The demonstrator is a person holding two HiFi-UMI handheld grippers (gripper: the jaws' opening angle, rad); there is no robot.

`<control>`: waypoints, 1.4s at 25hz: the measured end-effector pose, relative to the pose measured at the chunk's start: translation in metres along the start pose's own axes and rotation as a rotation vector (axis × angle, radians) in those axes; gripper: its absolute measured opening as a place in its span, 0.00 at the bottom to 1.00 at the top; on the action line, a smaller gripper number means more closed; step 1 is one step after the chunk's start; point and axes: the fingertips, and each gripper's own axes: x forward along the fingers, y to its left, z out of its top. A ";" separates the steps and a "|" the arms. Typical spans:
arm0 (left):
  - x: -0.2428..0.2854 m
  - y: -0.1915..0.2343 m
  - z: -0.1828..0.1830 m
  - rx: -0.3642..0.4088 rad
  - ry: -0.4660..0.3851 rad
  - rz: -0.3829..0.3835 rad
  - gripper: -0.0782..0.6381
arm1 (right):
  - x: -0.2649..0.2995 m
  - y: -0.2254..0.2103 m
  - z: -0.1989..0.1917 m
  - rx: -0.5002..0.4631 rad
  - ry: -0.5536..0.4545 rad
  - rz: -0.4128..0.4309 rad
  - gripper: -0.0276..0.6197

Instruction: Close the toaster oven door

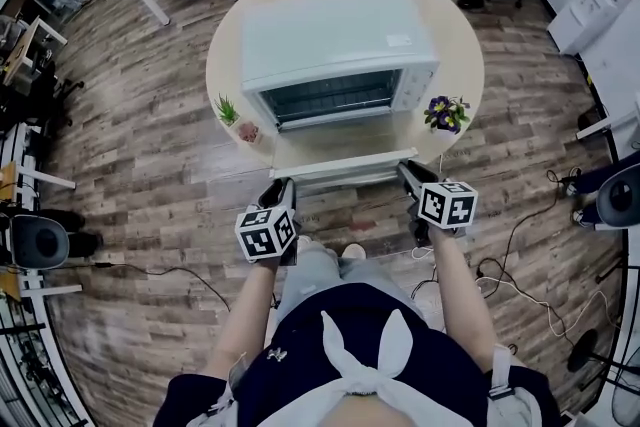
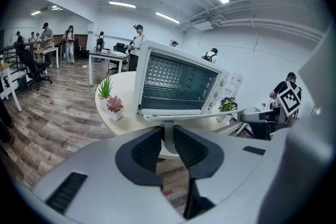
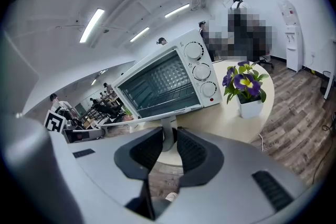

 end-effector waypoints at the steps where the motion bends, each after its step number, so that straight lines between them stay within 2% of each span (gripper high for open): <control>1: 0.000 0.000 0.000 0.000 0.001 -0.001 0.23 | 0.000 0.000 0.000 -0.002 0.001 0.001 0.18; 22: 0.000 0.001 0.013 -0.055 0.004 -0.017 0.23 | -0.001 0.004 0.013 0.018 -0.063 -0.002 0.18; 31: 0.000 0.000 0.025 -0.064 0.005 -0.074 0.23 | -0.002 0.006 0.024 0.042 -0.111 -0.014 0.18; 35: 0.001 0.000 0.028 -0.052 0.036 -0.078 0.23 | -0.001 0.007 0.027 0.059 -0.104 -0.017 0.18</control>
